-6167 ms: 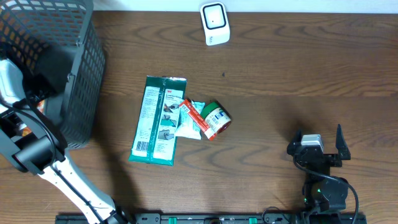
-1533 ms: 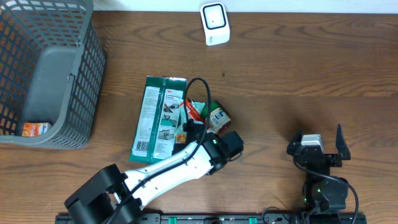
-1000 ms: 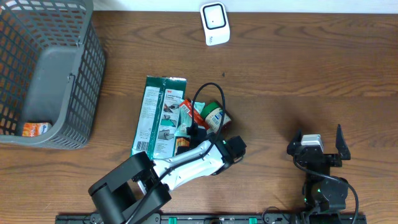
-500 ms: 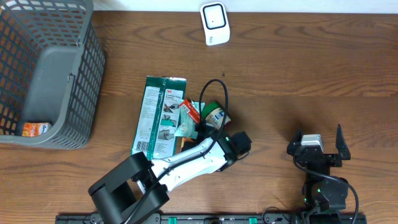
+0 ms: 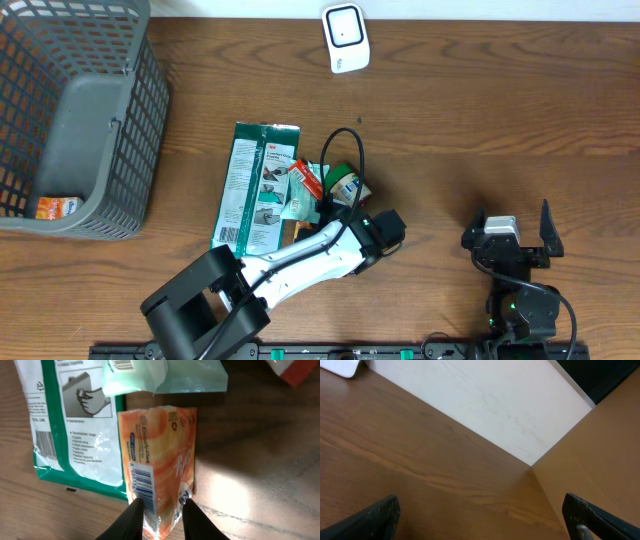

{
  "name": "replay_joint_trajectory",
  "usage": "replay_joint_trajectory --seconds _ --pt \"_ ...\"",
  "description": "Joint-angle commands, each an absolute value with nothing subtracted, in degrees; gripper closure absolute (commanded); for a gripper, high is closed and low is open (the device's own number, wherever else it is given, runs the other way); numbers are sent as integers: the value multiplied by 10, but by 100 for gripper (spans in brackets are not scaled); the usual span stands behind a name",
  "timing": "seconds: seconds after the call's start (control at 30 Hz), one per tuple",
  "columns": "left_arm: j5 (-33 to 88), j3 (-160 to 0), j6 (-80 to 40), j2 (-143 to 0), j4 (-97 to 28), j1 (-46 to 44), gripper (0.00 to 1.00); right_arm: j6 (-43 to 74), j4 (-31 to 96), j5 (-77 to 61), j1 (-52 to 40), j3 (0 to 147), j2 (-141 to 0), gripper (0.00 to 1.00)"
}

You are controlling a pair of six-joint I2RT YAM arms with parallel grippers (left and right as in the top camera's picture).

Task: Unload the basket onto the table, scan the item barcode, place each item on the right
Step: 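Carry the orange tissue pack out and lower it beside the glove package, then release the tissue pack and return the left gripper to the basket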

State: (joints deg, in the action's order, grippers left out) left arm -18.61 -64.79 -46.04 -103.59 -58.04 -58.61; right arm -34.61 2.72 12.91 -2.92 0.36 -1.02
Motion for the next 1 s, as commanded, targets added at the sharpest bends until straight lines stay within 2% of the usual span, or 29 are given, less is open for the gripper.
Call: replay_joint_trajectory --seconds 0.0,0.3,0.4,0.53,0.6,0.77,0.83,0.97 --pt "-170 -659 -454 -1017 -582 -587 72 -350 30 135 -33 3 -9 1" --pt "-172 -659 -454 -964 -581 -587 61 -350 30 135 -33 3 -9 1" --pt "-177 -660 -447 -935 -580 -586 51 -350 30 134 -33 3 -9 1" --pt "-177 -670 -396 -894 -577 -575 43 -350 30 135 -33 3 -9 1" --pt "-176 -679 -386 -874 -577 -566 32 -350 30 134 -33 3 -9 1" --pt "-176 -717 -350 -821 -578 -519 22 -350 29 135 -33 3 -9 1" --pt "-176 -741 -336 -804 -580 -487 15 -350 30 135 -33 3 -9 1" --pt "-176 -828 -306 -785 -613 -388 13 -350 29 135 -33 3 -9 1"
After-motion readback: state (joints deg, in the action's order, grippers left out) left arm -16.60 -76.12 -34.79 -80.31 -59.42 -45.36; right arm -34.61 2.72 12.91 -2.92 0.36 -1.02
